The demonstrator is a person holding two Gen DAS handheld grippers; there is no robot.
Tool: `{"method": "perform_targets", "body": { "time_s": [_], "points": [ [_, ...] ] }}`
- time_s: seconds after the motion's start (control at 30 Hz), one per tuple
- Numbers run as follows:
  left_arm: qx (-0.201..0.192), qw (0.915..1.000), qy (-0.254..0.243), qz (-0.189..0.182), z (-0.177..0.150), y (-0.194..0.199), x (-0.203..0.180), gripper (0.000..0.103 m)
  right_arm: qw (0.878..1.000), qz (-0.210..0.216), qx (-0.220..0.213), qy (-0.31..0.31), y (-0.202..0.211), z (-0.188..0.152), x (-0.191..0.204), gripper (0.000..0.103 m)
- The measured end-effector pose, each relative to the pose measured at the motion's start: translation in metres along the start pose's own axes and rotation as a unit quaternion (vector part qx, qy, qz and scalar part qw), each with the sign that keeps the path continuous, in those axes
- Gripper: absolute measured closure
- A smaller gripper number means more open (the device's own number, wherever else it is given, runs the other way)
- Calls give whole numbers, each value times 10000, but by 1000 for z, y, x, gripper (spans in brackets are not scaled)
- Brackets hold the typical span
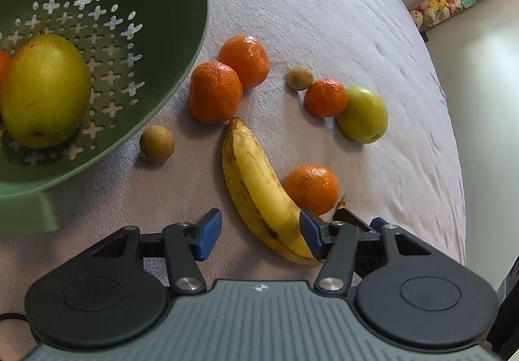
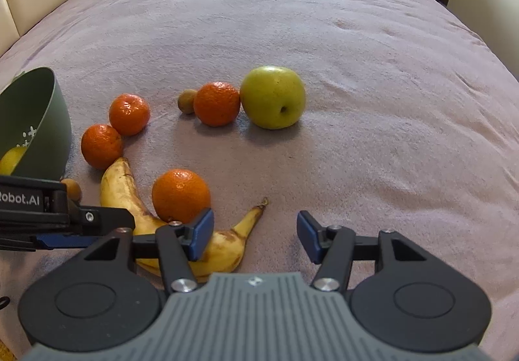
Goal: Organize fruits
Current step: 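Grasp the tangerine beside the banana with the right tool while the left tool approaches the banana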
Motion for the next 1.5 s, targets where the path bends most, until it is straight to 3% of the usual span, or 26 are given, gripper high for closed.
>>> {"method": "perform_targets", "body": {
  "time_s": [0.07, 0.2, 0.43, 0.6, 0.7, 0.77, 0.97, 1.23, 1.5],
  "points": [
    [0, 10000, 53, -20, 1, -1, 1, 38, 10000, -26, 0, -24, -2, 0, -1, 41],
    [9, 9999, 111, -10, 3, -3, 2, 35, 9994, 46, 95, -320, -8, -1, -6, 40],
    [20, 9999, 136, -28, 5, -6, 0, 35, 9980, 359, 181, -481, -5, -1, -1, 66],
    [24, 9998, 193, -58, 6, -8, 1, 28, 9989, 335, 97, -305, -4, 1, 4, 68],
    [3, 9997, 249, -58, 6, -8, 2, 29, 9980, 539, -126, -303, 4, 5, 6, 68],
    [-2, 9996, 288, 27, 7, -8, 4, 35, 9969, 739, -206, -169, 8, 8, 11, 68],
    [48, 9995, 292, 90, 7, -3, 4, 42, 9932, 1147, -165, 137, 7, 8, 28, 66],
    [31, 9976, 681, 70, 11, 0, 15, 41, 9951, 978, -55, 136, -10, 10, 32, 62],
    [32, 9957, 929, 32, 16, -5, 21, 38, 9929, 1186, -3, -58, -23, 12, 31, 60]
  ]
}}
Point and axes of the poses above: each gripper's, at about its wrist camera, not at the fingertips, and y roughly against the way its jaws point, x to its left, z to its top, the point moved 3 cm from there along -y, roughly the way its jaws point, and after that the axes turned 2 degrees about -z, right-handed, at the moved point
